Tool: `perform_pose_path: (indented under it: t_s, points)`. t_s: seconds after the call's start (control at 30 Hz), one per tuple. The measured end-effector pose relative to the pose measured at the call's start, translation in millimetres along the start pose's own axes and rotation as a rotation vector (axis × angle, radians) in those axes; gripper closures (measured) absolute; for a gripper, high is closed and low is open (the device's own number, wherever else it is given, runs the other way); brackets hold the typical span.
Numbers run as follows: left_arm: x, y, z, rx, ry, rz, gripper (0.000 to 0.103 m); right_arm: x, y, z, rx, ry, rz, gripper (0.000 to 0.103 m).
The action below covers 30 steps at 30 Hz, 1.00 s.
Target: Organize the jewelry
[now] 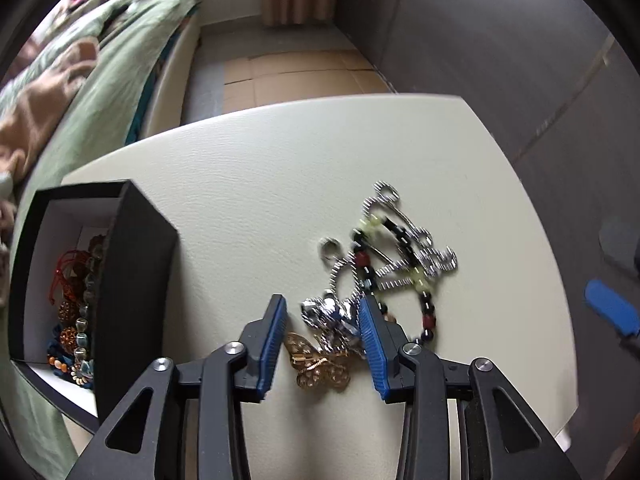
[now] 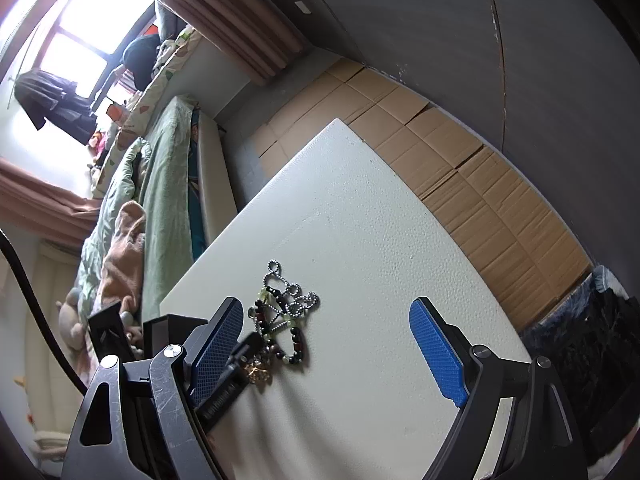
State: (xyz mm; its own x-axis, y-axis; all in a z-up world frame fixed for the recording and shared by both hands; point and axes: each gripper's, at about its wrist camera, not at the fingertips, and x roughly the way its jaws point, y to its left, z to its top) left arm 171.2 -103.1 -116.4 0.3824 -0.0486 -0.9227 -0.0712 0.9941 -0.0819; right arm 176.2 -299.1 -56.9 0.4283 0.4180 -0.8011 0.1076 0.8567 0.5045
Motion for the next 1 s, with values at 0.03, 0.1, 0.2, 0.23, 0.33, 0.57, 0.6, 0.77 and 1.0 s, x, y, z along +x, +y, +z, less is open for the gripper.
perform_pose_path:
  t_s: [0.03,0.1,0.2,0.23,0.33,0.57,0.6,0.77,1.0]
  points:
    - [0.3,-1.9,-1.4,0.012,-0.002,0.011,0.064,0.0,0.5,-0.2,-0.001,0.0,0.0,0.016]
    - [0.5,-3.0,-2.7,0.023,-0.011,0.023,0.064,0.1,0.6,-1.4,-0.003,0.001,-0.001,0.016]
    - [0.7,-4.7,-4.1,0.045,-0.025,0.022,0.076,0.4,1.1,-1.7,-0.002,0.001,-0.001,0.016]
    - [0.5,-3.7,-3.0,0.033,-0.024,-0.001,0.084,0.4,1.3,-1.8,-0.002,0.001,-0.001,0.016]
    - [-3.1,7.3,-1.1,-0.025,-0.009,-0.115,0.09,0.3,1.0,-2.0,-0.007,0.002,-0.002,0.016]
    - [-34.2,21.2,0.7,-0.089,-0.079,-0.254,0.09,3.1,6.7,-8.8,-0.038,0.017,-0.004,0.016]
    - [-39.0,22.1,1.5,-0.094,-0.089,-0.271,0.09,3.5,6.8,-9.2,-0.039,0.019,-0.003,0.016]
    - [-68.3,30.8,4.4,-0.116,-0.167,-0.327,0.09,5.7,11.7,-14.7,-0.057,0.031,0.009,0.016]
    - [-106.0,46.9,5.3,-0.154,-0.261,-0.384,0.09,19.4,23.6,-21.9,-0.12,0.066,-0.001,0.041]
